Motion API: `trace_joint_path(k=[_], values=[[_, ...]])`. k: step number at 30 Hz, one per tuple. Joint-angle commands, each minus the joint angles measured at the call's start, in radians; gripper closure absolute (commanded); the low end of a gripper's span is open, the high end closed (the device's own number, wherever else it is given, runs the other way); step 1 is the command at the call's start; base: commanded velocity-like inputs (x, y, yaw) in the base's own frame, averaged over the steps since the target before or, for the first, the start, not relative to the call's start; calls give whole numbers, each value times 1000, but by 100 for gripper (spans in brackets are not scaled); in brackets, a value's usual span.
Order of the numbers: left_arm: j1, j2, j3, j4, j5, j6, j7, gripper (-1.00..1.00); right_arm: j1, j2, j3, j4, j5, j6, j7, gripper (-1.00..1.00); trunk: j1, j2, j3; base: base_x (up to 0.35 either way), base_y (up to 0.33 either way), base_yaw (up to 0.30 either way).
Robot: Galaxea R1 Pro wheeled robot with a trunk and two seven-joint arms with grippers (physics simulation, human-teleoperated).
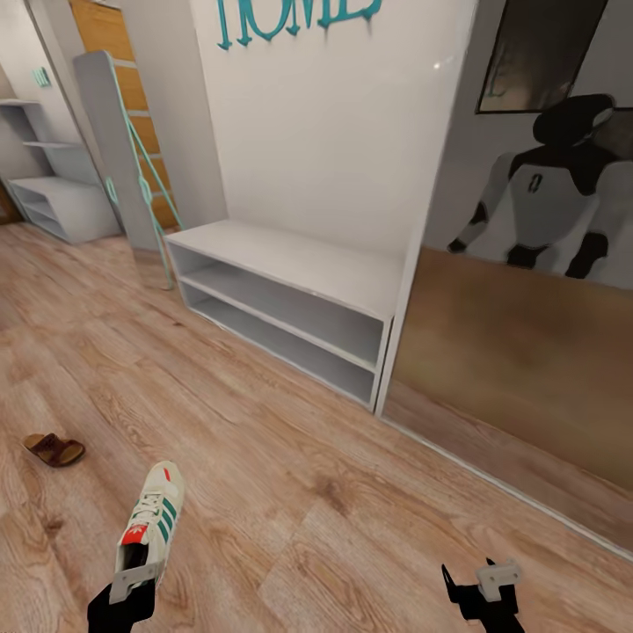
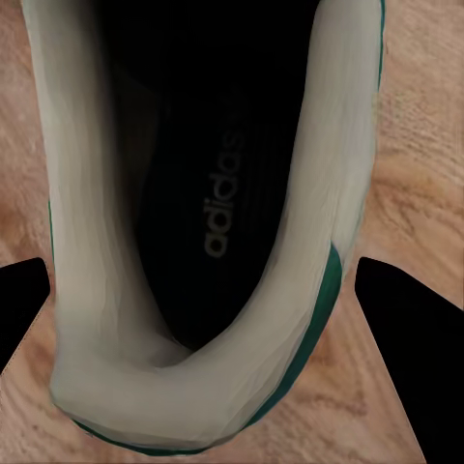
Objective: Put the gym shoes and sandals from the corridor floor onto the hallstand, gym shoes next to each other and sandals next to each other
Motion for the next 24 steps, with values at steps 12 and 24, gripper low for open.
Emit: trace_joint_path(k=[12,24], values=[[0,0,5,0,-10,-4,1,100,0,-1,5,1,0,-3,-1,-100,0,0,-1,62,-7,278],[1,1,5,2,-10,-51,1,100,0,-1,5,2,0,-3,-1,-100,0,0,-1,0,0,278]])
